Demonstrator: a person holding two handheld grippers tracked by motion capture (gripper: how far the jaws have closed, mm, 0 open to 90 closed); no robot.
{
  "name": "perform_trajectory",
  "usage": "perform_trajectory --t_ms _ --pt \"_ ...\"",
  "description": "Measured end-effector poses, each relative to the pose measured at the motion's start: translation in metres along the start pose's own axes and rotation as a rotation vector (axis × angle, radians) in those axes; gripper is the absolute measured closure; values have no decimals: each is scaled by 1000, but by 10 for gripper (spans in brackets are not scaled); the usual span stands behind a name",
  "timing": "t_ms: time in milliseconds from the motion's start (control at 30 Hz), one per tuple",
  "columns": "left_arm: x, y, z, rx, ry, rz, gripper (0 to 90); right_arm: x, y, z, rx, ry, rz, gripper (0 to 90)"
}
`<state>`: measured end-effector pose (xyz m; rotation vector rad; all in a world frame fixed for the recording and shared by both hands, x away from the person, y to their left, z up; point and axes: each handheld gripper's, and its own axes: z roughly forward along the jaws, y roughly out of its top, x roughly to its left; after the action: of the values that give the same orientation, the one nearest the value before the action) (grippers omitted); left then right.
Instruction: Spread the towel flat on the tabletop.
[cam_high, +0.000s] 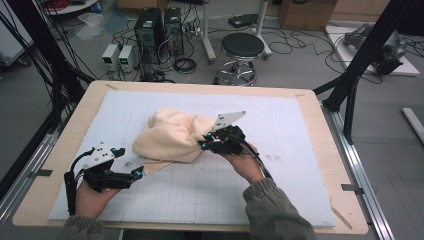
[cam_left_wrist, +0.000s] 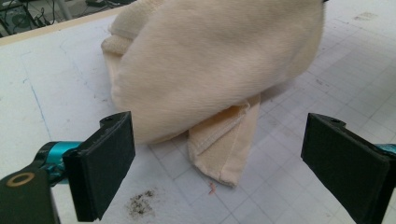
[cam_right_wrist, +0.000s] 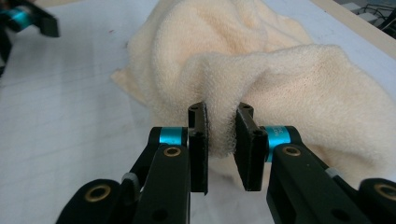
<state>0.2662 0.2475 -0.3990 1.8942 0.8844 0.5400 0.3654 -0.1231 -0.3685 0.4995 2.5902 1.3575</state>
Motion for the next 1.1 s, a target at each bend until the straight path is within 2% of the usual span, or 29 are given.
perform_trajectory --t_ms 33,67,200,267,300,367,400,467,500,600,633,667,700,733,767,800,833,867,900,967,1100 --pt "-1 0 1 0 -4 0 103 3 -3 -8 2 -2 -5 773" --pt "-2 1 1 0 -6 5 103 3 -3 -8 2 -2 -5 773" --pt "-9 4 2 -4 -18 24 104 16 -16 -38 16 -15 -27 774" --pt "-14 6 3 -7 -29 39 104 27 -28 -59 23 -23 -24 774" --pt "-14 6 3 -7 -29 39 104 27 -28 -59 23 -23 -24 774" --pt "-18 7 3 -9 -38 46 104 39 -42 -77 15 -31 -22 774" --pt "-20 8 4 -10 -44 51 104 39 -42 -77 15 -31 -22 774" --pt "-25 10 5 -12 -52 59 104 47 -52 -88 13 -30 -14 774" --pt "-27 10 5 -12 -57 65 104 58 -62 -99 8 -26 -10 774" --pt "-34 13 6 -15 -73 79 104 76 -76 -113 10 -21 -8 774" --pt "-36 13 7 -14 -79 83 104 76 -76 -113 10 -21 -8 774" --pt "-38 14 8 -13 -83 91 104 90 -84 -121 13 -11 1 774" --pt "-41 14 8 -14 -88 91 104 90 -84 -121 13 -11 1 774" --pt "-43 15 9 -9 -94 99 104 102 -93 -123 30 8 -1 757" --pt "-45 16 10 -12 -101 98 104 107 -96 -123 42 12 -7 712" --pt "-46 17 11 -7 -105 106 104 107 -96 -123 42 12 -7 712" --pt "-49 17 13 -4 -113 110 104 111 -98 -126 39 17 -20 649" --pt "-52 18 14 -3 -119 114 104 111 -98 -126 39 17 -20 649" --pt "-54 19 16 0 -126 120 106 110 -96 -133 -20 5 -15 605" --pt "-57 22 20 0 -137 127 114 106 -94 -136 -41 -7 -6 592" --pt "-62 31 31 -8 -160 138 141 77 -83 -134 -81 -59 -1 542"
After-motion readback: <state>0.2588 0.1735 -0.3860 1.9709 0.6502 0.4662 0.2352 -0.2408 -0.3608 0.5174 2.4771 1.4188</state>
